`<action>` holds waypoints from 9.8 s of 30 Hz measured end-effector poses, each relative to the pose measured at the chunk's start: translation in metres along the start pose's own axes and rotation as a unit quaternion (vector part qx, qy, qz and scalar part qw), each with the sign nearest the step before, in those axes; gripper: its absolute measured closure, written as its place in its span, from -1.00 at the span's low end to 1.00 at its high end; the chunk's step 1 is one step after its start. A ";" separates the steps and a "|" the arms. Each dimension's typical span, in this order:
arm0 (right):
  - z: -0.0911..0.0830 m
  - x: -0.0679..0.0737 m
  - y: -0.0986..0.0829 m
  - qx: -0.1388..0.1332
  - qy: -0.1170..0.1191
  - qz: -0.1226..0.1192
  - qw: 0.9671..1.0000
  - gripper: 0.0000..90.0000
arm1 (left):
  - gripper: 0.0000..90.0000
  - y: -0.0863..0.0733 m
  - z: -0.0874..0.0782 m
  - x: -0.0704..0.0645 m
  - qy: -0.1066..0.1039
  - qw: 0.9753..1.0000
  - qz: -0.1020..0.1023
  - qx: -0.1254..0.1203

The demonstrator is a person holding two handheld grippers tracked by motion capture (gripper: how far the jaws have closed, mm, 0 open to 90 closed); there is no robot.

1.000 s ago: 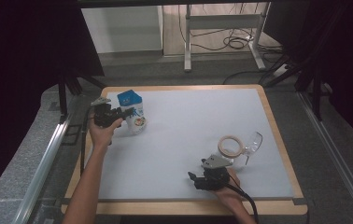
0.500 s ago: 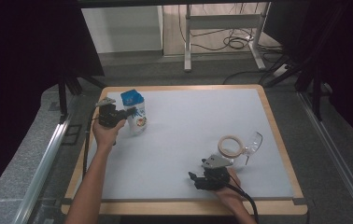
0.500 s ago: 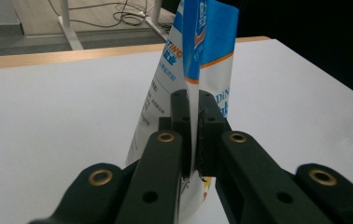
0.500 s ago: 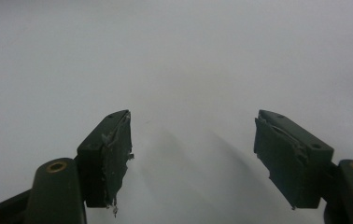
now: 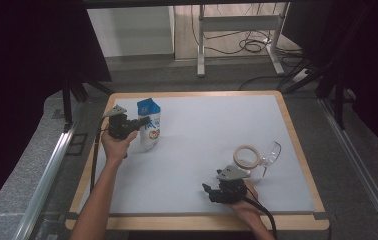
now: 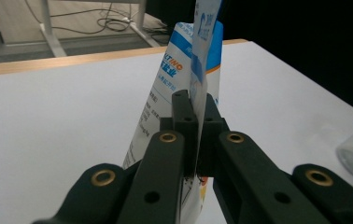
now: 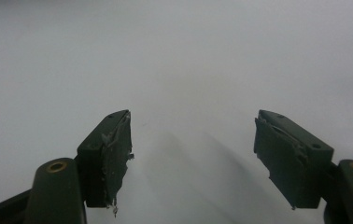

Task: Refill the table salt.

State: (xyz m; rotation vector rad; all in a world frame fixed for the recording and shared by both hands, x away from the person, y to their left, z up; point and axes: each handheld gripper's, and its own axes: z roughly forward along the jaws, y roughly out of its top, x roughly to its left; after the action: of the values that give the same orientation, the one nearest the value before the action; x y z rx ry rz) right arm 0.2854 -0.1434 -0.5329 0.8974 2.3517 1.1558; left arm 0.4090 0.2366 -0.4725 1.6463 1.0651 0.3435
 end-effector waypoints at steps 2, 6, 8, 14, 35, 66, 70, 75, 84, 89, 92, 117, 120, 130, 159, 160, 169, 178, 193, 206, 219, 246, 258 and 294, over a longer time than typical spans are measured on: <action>-0.001 0.000 0.000 -0.002 -0.001 -0.001 1.000 -0.36 | 1.00 0.000 -0.003 -0.006 -0.011 1.000 0.004 -0.004; -0.001 0.001 0.000 -0.007 0.000 -0.002 1.000 -0.37 | 1.00 0.001 -0.009 -0.018 -0.028 1.000 0.007 -0.010; -0.001 0.002 0.000 -0.009 0.001 -0.003 1.000 -0.37 | 1.00 0.002 -0.013 -0.024 -0.040 0.999 0.006 -0.013; -0.002 0.003 0.001 -0.011 0.002 -0.005 1.000 -0.37 | 1.00 0.002 -0.020 -0.042 -0.072 0.997 0.010 -0.019; -0.003 0.006 0.001 -0.017 -0.002 -0.008 1.000 -0.37 | 1.00 -0.006 -0.021 -0.082 -0.126 0.992 0.028 -0.015; -0.003 0.006 0.002 -0.023 -0.011 -0.012 1.000 -0.37 | 1.00 -0.012 -0.005 -0.115 -0.169 0.985 0.034 -0.005; -0.003 0.007 0.002 -0.024 -0.014 -0.017 0.999 -0.37 | 1.00 -0.012 -0.002 -0.120 -0.176 0.984 0.034 -0.001; -0.003 0.007 0.002 -0.024 -0.016 -0.017 0.999 -0.37 | 1.00 -0.013 0.000 -0.125 -0.180 0.983 0.035 0.001; -0.003 0.006 0.002 -0.024 -0.018 -0.015 0.999 -0.37 | 1.00 -0.017 0.008 -0.130 -0.176 0.984 0.031 0.008; -0.003 0.006 0.002 -0.023 -0.020 -0.017 0.999 -0.37 | 1.00 -0.018 0.010 -0.133 -0.178 0.984 0.031 0.009; -0.002 0.007 0.002 -0.023 -0.019 -0.017 0.999 -0.37 | 1.00 -0.018 0.010 -0.135 -0.180 0.983 0.030 0.008; 0.007 0.012 0.007 -0.030 -0.041 -0.036 0.998 -0.38 | 1.00 -0.014 0.018 -0.167 -0.219 0.975 0.043 0.011; 0.007 0.011 0.007 -0.030 -0.045 -0.036 0.998 -0.38 | 1.00 -0.014 0.018 -0.172 -0.223 0.974 0.047 0.014; 0.011 0.011 0.010 -0.035 -0.053 -0.051 0.997 -0.39 | 1.00 -0.013 0.019 -0.179 -0.232 0.971 0.048 0.019; 0.005 0.013 0.006 -0.053 -0.030 -0.081 0.995 -0.08 | 1.00 -0.006 0.038 -0.187 -0.252 0.967 0.031 0.033; 0.004 0.013 0.006 -0.053 -0.030 -0.081 0.995 -0.07 | 1.00 -0.006 0.038 -0.187 -0.253 0.966 0.031 0.033; 0.000 0.017 0.005 -0.057 -0.035 -0.082 0.994 -0.04 | 1.00 -0.005 0.042 -0.189 -0.247 0.968 0.029 0.035; -0.003 0.016 0.003 -0.056 -0.036 -0.077 0.995 -0.01 | 1.00 -0.005 0.046 -0.192 -0.248 0.968 0.028 0.038; -0.005 0.014 0.001 -0.057 -0.031 -0.073 0.995 0.06 | 1.00 -0.002 0.053 -0.195 -0.244 0.968 0.030 0.048; -0.007 0.013 0.000 -0.058 -0.032 -0.071 0.995 0.10 | 1.00 0.001 0.061 -0.198 -0.239 0.968 0.034 0.060; -0.009 0.015 -0.002 -0.068 -0.044 -0.051 0.995 0.12 | 1.00 0.005 0.069 -0.202 -0.238 0.968 0.037 0.071; -0.011 0.012 -0.003 -0.084 -0.042 -0.024 0.995 0.15 | 1.00 0.016 0.081 -0.205 -0.237 0.966 0.041 0.098; -0.011 0.012 -0.002 -0.086 -0.040 -0.025 0.995 0.16 | 1.00 0.023 0.087 -0.210 -0.229 0.963 0.067 0.128; -0.013 0.011 0.003 -0.093 -0.047 0.000 0.995 0.16 | 1.00 0.040 0.102 -0.214 -0.231 0.953 0.095 0.173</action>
State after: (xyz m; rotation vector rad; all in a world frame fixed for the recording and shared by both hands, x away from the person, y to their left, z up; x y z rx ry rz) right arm 0.2711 -0.1416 -0.5231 0.8666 2.1288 1.2782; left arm 0.3788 0.0057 -0.4126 2.0204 0.6348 -0.1181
